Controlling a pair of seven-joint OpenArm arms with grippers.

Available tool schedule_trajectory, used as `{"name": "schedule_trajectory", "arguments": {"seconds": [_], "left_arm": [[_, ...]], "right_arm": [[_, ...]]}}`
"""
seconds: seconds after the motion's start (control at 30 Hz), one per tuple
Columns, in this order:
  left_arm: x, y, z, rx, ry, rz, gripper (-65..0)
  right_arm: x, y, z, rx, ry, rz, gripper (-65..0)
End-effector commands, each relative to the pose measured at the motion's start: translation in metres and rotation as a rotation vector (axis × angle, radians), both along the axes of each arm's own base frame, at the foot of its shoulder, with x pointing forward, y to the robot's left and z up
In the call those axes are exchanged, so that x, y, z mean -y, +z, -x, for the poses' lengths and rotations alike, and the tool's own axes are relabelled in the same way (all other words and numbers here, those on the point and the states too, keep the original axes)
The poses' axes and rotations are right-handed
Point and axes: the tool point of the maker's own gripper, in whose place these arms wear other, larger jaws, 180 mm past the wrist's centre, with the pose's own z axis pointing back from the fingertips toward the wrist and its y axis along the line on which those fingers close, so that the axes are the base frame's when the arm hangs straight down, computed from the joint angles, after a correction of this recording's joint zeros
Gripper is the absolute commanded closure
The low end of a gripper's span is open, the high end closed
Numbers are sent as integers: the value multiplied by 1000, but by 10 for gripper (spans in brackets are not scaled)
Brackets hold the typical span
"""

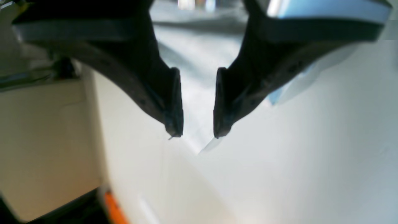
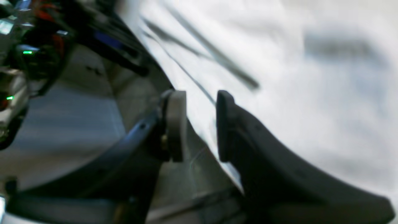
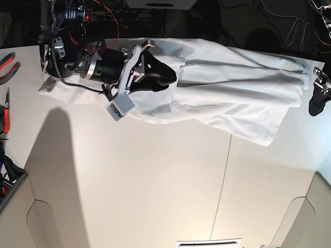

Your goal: Layout the t-shirt on the table in an organized manner, then fold the t-shirt properly

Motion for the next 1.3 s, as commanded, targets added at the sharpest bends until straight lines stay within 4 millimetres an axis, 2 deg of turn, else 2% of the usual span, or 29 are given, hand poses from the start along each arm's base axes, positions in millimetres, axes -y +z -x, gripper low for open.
{"name": "schedule_trajectory", "arguments": {"seconds": [0.0,0.1,0.2,0.23,0.3,0.33,0.37,0.47,0.63,0.77,0.9,1.03,1.13,1.27], "left_arm": [[-8,23,-8,73,5,-19,-207],[-3,31,-17,98,-19,-14,-207],[7,45,-30,125,-73,-8,-207],[10,51,-35,141,-90,-8,-206],[20,65,-43,175,-129,-8,-198],[27,71,-46,192,-152,-6,-165],[35,76,-48,205,-181,-2,-120],[71,83,-53,222,-289,14,-6],[151,60,-59,165,-507,78,0],[215,45,-56,128,-663,144,0],[263,43,-53,137,-748,221,0],[311,38,-40,118,-856,288,0],[346,34,-26,92,-953,317,0],[373,19,-11,33,-1052,253,0]], "right_arm": [[-4,23,-7,77,-2,-48,-169],[0,42,-14,186,-20,-6,-169],[8,40,-21,230,-49,70,-164],[12,35,-24,229,-67,105,-142],[23,24,-30,217,-111,185,-37],[29,20,-33,211,-135,217,0],[36,17,-36,204,-162,244,0],[58,11,-47,188,-253,298,0],[112,1,-56,141,-447,386,0],[148,-12,-45,87,-548,429,0],[176,-33,-32,24,-631,444,0],[194,-65,-26,-49,-693,436,0],[198,-85,-26,-95,-710,417,0],[196,-104,-29,-137,-688,404,0]]}}
